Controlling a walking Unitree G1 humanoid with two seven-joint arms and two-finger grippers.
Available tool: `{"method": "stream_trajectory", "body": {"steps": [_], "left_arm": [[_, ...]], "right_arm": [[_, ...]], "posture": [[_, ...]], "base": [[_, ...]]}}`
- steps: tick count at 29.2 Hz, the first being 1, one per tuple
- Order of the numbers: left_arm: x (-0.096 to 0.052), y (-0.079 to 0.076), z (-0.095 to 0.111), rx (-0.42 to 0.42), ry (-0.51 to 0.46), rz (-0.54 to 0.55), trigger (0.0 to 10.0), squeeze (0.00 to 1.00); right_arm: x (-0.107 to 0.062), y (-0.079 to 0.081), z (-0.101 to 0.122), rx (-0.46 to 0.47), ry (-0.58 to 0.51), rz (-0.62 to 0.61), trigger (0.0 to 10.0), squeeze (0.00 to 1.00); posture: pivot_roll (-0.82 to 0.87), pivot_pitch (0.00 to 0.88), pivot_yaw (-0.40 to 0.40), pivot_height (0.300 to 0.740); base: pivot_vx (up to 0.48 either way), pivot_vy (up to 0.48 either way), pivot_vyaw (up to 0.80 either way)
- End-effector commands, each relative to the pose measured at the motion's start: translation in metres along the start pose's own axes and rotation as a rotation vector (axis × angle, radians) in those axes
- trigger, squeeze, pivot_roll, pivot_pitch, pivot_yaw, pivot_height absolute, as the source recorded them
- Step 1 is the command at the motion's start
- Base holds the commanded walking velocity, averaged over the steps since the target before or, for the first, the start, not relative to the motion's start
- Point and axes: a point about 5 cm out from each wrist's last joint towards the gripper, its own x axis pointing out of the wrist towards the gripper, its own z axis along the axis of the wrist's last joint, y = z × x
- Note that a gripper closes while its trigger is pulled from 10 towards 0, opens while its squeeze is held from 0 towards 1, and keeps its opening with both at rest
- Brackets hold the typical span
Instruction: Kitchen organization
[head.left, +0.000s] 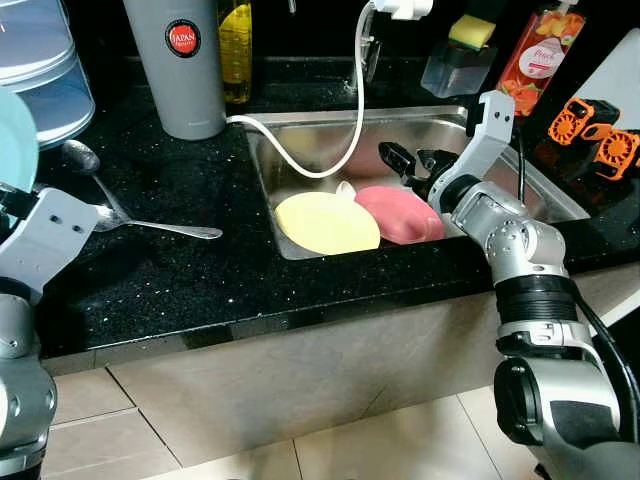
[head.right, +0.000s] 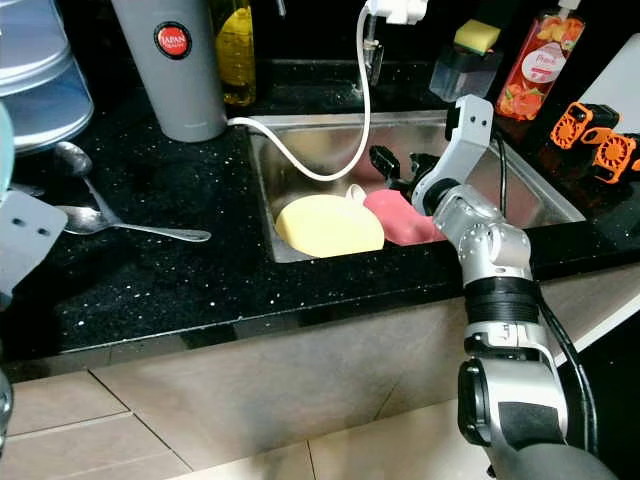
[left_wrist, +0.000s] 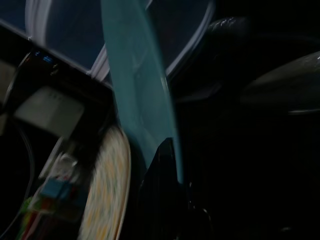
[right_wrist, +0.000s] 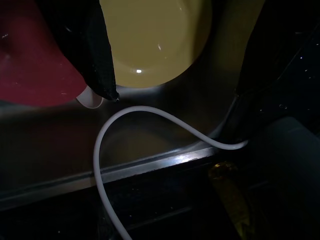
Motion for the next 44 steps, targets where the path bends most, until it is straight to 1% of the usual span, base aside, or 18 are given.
{"method": "stream_trajectory", "body": {"steps": [1, 2, 6, 8, 9, 13, 14, 17, 18, 20, 23, 31, 32, 36, 40, 42, 43, 44], "left_arm": [[0.0, -0.018, 0.005, 0.017, -0.047, -0.075, 0.0, 0.0], [0.0, -0.021, 0.012, 0.012, -0.092, -0.088, 9.8, 0.0], [-0.001, -0.027, 0.024, -0.033, -0.163, -0.129, 10.0, 0.0], [-0.001, -0.03, 0.033, -0.15, -0.196, -0.159, 10.0, 0.0], [-0.001, -0.029, 0.04, -0.18, -0.234, -0.161, 10.0, 0.0], [0.0, -0.028, 0.059, -0.189, -0.357, -0.161, 10.0, 0.0], [0.0, -0.028, 0.059, -0.189, -0.357, -0.161, 10.0, 0.0], [-0.004, -0.03, 0.079, -0.133, -0.505, -0.179, 10.0, 0.0], [-0.004, -0.03, 0.079, -0.133, -0.505, -0.179, 10.0, 0.0], [-0.005, -0.035, 0.086, -0.061, -0.557, -0.204, 10.0, 0.0], [-0.002, -0.038, 0.089, -0.008, -0.577, -0.225, 10.0, 0.0], [0.005, -0.041, 0.094, 0.047, -0.612, -0.27, 10.0, 0.0], [0.005, -0.045, 0.096, 0.085, -0.63, -0.292, 10.0, 0.0], [0.007, -0.049, 0.097, 0.141, -0.647, -0.314, 10.0, 0.0], [0.01, -0.055, 0.1, 0.191, -0.665, -0.351, 10.0, 0.0], [0.012, -0.063, 0.109, 0.212, -0.692, -0.386, 10.0, 0.0], [0.013, -0.068, 0.115, 0.218, -0.712, -0.407, 10.0, 0.0], [0.013, -0.068, 0.115, 0.218, -0.712, -0.407, 10.0, 0.0]], "right_arm": [[-0.002, -0.005, 0.001, 0.001, -0.003, -0.018, 10.0, 0.0], [-0.001, -0.005, 0.001, 0.001, -0.004, -0.018, 10.0, 0.0], [-0.001, -0.003, 0.001, -0.001, -0.006, -0.015, 10.0, 0.0], [0.0, -0.003, 0.001, -0.001, -0.007, -0.013, 10.0, 0.0], [0.0, -0.003, 0.001, -0.001, -0.007, -0.013, 10.0, 0.0], [0.0, -0.002, 0.002, -0.005, -0.012, -0.015, 10.0, 0.0], [0.0, -0.002, 0.002, -0.005, -0.012, -0.015, 10.0, 0.0], [-0.001, -0.003, 0.003, -0.005, -0.018, -0.018, 10.0, 0.0], [-0.001, -0.003, 0.003, -0.005, -0.018, -0.018, 10.0, 0.0], [-0.001, -0.003, 0.003, -0.004, -0.018, -0.022, 10.0, 0.0], [-0.002, -0.001, 0.002, -0.001, -0.016, -0.018, 10.0, 0.0], [-0.005, -0.003, 0.003, 0.013, -0.021, -0.025, 10.0, 0.0], [-0.006, -0.001, 0.003, 0.023, -0.022, -0.012, 10.0, 0.0], [-0.005, 0.002, 0.002, 0.05, -0.016, 0.016, 10.0, 0.0], [-0.004, 0.01, -0.001, 0.108, -0.01, 0.058, 10.0, 0.0], [-0.002, 0.02, -0.006, 0.199, -0.005, 0.102, 10.0, 0.0], [-0.001, 0.027, -0.009, 0.287, 0.0, 0.139, 10.0, 0.0], [-0.001, 0.027, -0.009, 0.287, 0.0, 0.139, 10.0, 0.0]], "posture": [[0.26, 0.027, -0.106, 0.74], [0.26, 0.024, -0.107, 0.74], [0.26, 0.024, -0.107, 0.74], [0.26, 0.014, -0.105, 0.74], [0.25, 0.012, -0.105, 0.74], [0.24, 0.008, -0.104, 0.74], [0.24, 0.008, -0.104, 0.74], [0.24, 0.007, -0.108, 0.74], [0.24, 0.007, -0.108, 0.74], [0.23, 0.008, -0.111, 0.74], [0.22, 0.008, -0.11, 0.74], [0.21, 0.011, -0.102, 0.74], [0.21, 0.01, -0.099, 0.74], [0.2, 0.007, -0.098, 0.74], [0.21, 0.004, -0.096, 0.74], [0.2, 0.001, -0.091, 0.74], [0.2, 0.0, -0.09, 0.74], [0.2, 0.0, -0.09, 0.74]], "base": [[0.0, 0.0, 0.0], [0.0, 0.0, 0.0], [0.0, 0.0, 0.0], [0.0, 0.0, 0.0], [0.0, 0.0, 0.0], [0.0, 0.0, 0.0], [0.0, 0.0, 0.0], [0.0, 0.0, 0.0], [0.0, 0.0, 0.0], [0.0, 0.0, 0.0], [0.0, 0.0, 0.0], [0.0, 0.0, 0.0], [0.0, 0.0, 0.0], [0.0, 0.0, 0.0], [0.0, 0.0, 0.0], [0.0, 0.0, 0.0], [0.0, 0.0, 0.0], [0.0, 0.0, 0.0]]}}
